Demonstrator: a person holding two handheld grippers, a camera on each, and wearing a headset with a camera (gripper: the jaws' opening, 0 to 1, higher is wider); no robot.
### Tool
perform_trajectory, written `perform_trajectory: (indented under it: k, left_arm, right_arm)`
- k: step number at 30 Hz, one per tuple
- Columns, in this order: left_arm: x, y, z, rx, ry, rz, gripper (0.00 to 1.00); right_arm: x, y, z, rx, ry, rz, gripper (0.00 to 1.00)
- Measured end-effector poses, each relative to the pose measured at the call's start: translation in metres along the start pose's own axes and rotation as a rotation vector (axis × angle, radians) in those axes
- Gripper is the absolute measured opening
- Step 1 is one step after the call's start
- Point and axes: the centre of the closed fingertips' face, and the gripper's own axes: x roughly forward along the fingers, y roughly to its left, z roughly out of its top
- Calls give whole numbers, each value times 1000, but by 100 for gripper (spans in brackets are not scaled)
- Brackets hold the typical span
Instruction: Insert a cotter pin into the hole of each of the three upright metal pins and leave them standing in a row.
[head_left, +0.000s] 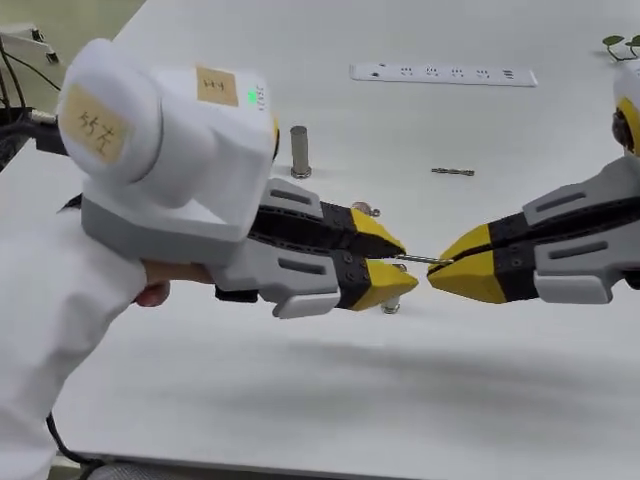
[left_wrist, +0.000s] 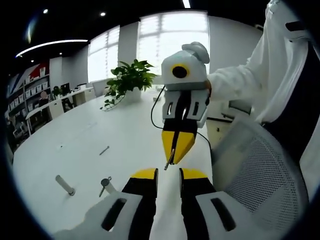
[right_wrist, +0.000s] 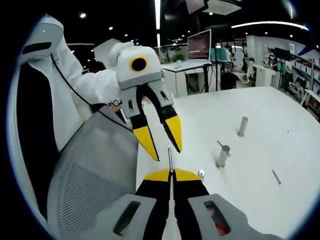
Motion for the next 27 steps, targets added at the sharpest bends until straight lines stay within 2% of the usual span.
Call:
perform_trajectory:
  k: [4, 9, 13, 15, 18, 27]
  left_arm:
    - [6, 3, -6, -5, 24, 20, 15]
    - [14, 15, -12, -45, 26, 50, 18]
    - [21, 25, -21, -42, 60, 72, 19]
    - [24, 30, -25, -42, 76, 75, 18]
    - [29, 35, -29, -36, 96, 72, 17]
    - [41, 41, -40, -16, 147, 44, 14]
  right_arm:
    - [-4, -7, -10, 25, 11, -32, 0]
    - [-5, -17, -28, 35, 57, -76, 0]
    - [-1, -23, -38, 55, 84, -99, 0]
    - [2, -28, -46, 66, 95, -103, 0]
    - [5, -30, -49, 74, 104, -106, 0]
    - [10, -37, -57, 89, 122, -93, 0]
